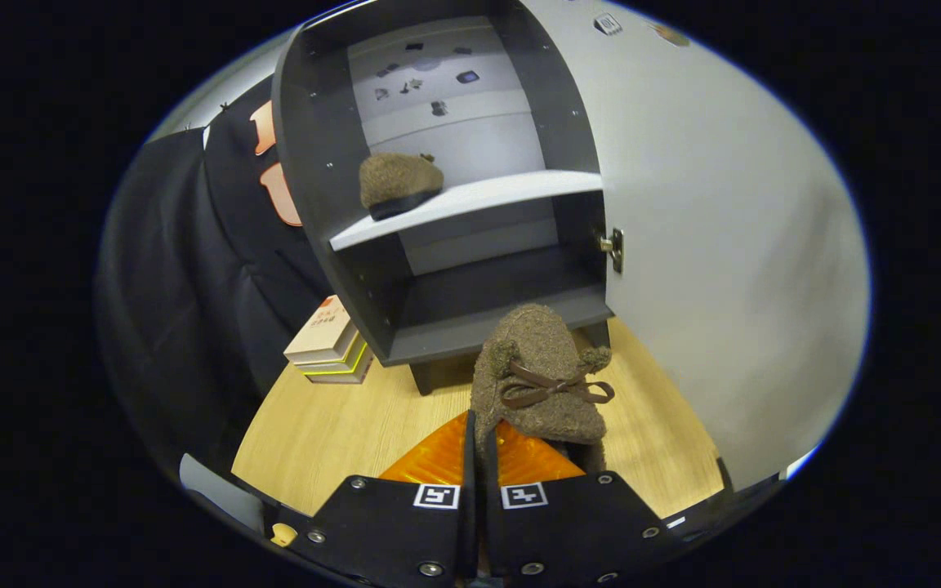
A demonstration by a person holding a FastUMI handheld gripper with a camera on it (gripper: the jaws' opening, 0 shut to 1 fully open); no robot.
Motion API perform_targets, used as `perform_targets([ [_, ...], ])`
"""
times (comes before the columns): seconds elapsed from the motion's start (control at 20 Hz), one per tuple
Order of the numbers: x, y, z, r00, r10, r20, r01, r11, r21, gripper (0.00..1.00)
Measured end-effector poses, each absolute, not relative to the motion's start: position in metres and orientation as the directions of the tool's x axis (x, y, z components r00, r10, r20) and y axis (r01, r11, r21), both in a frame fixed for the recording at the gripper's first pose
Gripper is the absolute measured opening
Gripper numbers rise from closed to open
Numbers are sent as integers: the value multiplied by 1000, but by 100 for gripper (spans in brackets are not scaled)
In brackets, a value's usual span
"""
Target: Open the shoe cabinet door, grab the shoes and put them into the shoe cabinet, then close the shoe cabinet door.
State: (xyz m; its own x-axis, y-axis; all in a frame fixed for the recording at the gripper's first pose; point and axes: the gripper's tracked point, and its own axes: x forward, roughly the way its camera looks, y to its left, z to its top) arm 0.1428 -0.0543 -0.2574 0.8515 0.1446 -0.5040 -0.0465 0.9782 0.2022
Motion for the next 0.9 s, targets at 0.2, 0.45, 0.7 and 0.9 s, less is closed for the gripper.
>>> perform_targets([
  [0.2,174,-52,-195,899,155,-411,-91,981,171,5],
  [0.45,239,-64,-128,934,146,-326,-116,987,110,4],
  [0.7,319,-69,-87,945,153,-289,-144,988,51,4],
  [0.9,384,-72,-84,941,141,-307,-136,990,36,4],
])
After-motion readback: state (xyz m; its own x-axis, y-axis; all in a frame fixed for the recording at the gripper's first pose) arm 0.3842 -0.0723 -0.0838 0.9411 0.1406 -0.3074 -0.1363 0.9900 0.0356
